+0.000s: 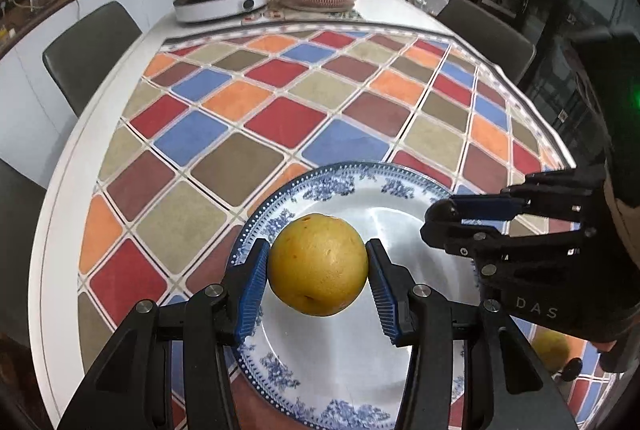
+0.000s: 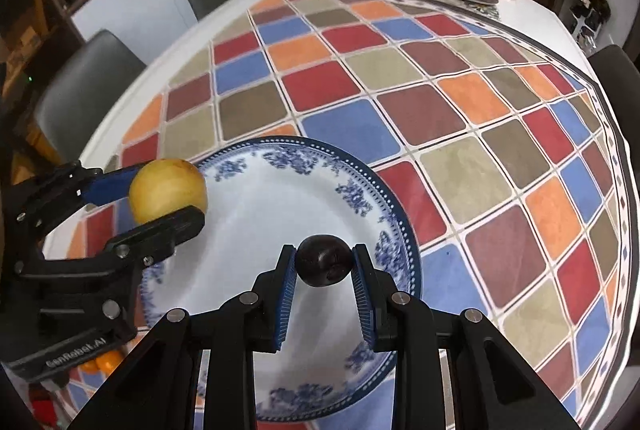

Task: Organize fruits
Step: 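Carry the pear onto the blue-rimmed white plate with the left tool while the right tool sets the plum there, then open both tools and withdraw them from the plate toward the remaining fruits, then grasp a mandarin orange with the left tool while the right tool grasps the second plum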

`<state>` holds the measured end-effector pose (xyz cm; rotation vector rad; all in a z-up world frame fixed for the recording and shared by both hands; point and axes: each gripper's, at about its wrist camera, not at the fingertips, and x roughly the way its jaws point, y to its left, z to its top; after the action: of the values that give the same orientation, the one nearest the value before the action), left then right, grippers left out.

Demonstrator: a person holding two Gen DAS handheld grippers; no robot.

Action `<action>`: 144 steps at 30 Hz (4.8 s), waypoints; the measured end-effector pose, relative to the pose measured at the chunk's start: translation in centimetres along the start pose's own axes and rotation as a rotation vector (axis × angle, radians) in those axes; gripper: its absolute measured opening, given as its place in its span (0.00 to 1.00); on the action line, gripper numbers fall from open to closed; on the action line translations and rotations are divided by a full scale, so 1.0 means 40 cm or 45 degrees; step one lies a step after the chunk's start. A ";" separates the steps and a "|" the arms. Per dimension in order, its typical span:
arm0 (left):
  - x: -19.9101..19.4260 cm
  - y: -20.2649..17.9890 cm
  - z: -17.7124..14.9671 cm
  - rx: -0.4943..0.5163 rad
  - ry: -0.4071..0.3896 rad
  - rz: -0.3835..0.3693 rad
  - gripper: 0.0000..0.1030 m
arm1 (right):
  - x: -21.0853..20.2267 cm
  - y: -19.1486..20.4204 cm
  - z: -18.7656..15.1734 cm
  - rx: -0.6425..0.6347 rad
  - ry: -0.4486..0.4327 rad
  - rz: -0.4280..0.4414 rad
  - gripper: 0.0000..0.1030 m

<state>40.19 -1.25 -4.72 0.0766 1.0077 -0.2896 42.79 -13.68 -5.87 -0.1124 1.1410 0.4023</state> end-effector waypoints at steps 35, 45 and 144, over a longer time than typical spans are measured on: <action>0.025 0.031 0.015 -0.084 0.060 0.017 0.58 | 0.072 -0.017 0.013 -0.001 0.106 -0.002 0.44; -0.119 -0.004 -0.034 -0.089 -0.052 -0.024 0.62 | -0.048 -0.012 -0.027 0.044 -0.032 0.017 0.44; -0.160 -0.273 -0.470 0.118 -0.046 -0.048 0.40 | -0.239 -0.081 -0.712 0.590 -0.276 -0.322 0.34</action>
<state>18.54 -6.75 -8.63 0.1361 0.9602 -0.3711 16.09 -27.33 -9.58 0.1885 0.9650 -0.0794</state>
